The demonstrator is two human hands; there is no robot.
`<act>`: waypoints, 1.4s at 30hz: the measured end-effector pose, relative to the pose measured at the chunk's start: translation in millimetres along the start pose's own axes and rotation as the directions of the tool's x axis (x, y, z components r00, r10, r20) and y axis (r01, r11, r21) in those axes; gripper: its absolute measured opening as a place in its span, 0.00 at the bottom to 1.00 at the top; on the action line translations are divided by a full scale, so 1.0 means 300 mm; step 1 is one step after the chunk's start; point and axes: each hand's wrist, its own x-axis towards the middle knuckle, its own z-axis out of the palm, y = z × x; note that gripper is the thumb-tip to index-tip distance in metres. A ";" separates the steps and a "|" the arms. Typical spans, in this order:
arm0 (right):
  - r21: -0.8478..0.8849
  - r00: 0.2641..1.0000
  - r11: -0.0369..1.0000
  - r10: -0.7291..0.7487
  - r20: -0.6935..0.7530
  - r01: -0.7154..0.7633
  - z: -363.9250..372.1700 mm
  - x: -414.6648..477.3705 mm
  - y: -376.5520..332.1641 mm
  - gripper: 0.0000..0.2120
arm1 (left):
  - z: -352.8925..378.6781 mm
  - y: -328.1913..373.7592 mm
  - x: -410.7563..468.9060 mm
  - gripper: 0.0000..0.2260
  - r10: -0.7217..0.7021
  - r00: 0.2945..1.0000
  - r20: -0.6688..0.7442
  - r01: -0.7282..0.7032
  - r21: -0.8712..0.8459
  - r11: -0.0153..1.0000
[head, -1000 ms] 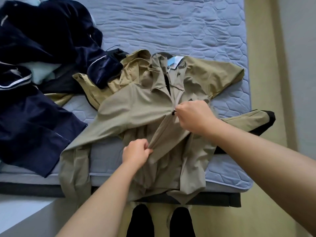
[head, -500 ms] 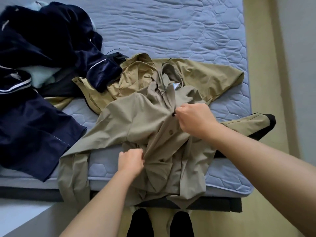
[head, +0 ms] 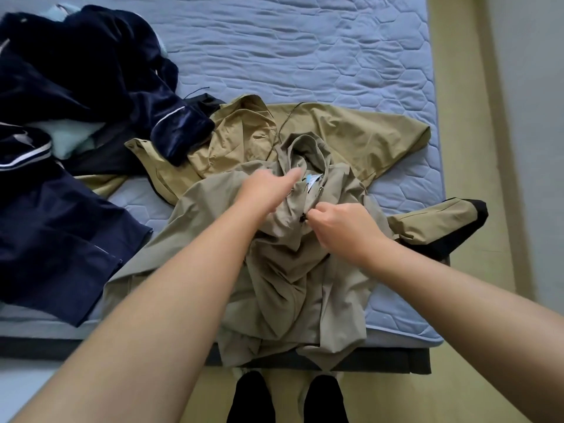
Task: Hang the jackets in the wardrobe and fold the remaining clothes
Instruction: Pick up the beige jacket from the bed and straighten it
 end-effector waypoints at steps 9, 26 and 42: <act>0.024 0.986 0.985 -0.168 -0.015 0.168 0.070 -0.042 -0.110 0.13 | 0.055 0.013 0.094 0.10 -0.105 0.993 0.052 0.111 -0.128 0.986; 0.321 0.079 -0.836 0.321 0.944 -0.444 0.217 0.040 -0.053 0.10 | -0.063 -0.289 -0.142 0.09 -0.001 0.969 0.246 0.220 -0.867 0.447; 0.307 0.808 -0.951 0.150 0.570 -0.040 -0.631 -0.176 -0.279 0.31 | -0.334 -0.222 -0.947 0.08 -0.112 0.992 0.051 0.034 -0.987 -0.155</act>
